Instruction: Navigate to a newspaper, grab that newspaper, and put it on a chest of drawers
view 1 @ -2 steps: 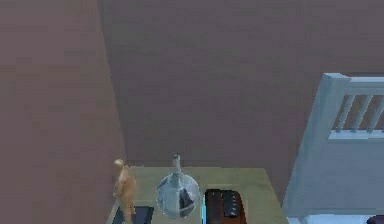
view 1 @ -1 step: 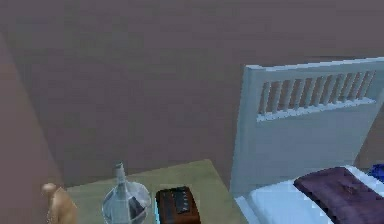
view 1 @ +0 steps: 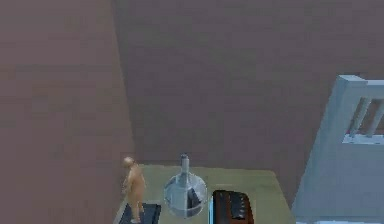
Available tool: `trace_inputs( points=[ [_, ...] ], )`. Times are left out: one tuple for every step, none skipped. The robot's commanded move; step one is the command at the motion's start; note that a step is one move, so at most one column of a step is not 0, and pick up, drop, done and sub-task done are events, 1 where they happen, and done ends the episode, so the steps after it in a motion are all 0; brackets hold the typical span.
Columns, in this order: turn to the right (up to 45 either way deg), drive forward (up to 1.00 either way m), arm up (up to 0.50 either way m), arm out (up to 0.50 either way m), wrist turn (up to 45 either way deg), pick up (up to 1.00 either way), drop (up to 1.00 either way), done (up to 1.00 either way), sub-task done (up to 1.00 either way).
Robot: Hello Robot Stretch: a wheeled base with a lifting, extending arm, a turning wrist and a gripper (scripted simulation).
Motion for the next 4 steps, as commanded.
trace_inputs(
  points=[
    [21.0, 0.0, 0.0, 0.0, 0.0, 0.0, 0.0, 0.0, 0.0],
    [-21.0, 0.0, 0.0, 0.0, 0.0, 0.0, 0.0, 0.0, 0.0],
    [24.0, 0.0, 0.0, 0.0, 0.0, 0.0, 0.0, 0.0, 0.0],
    [-45.0, 0.0, 0.0, 0.0, 0.0, 0.0, 0.0, 0.0, 0.0]
  ],
)
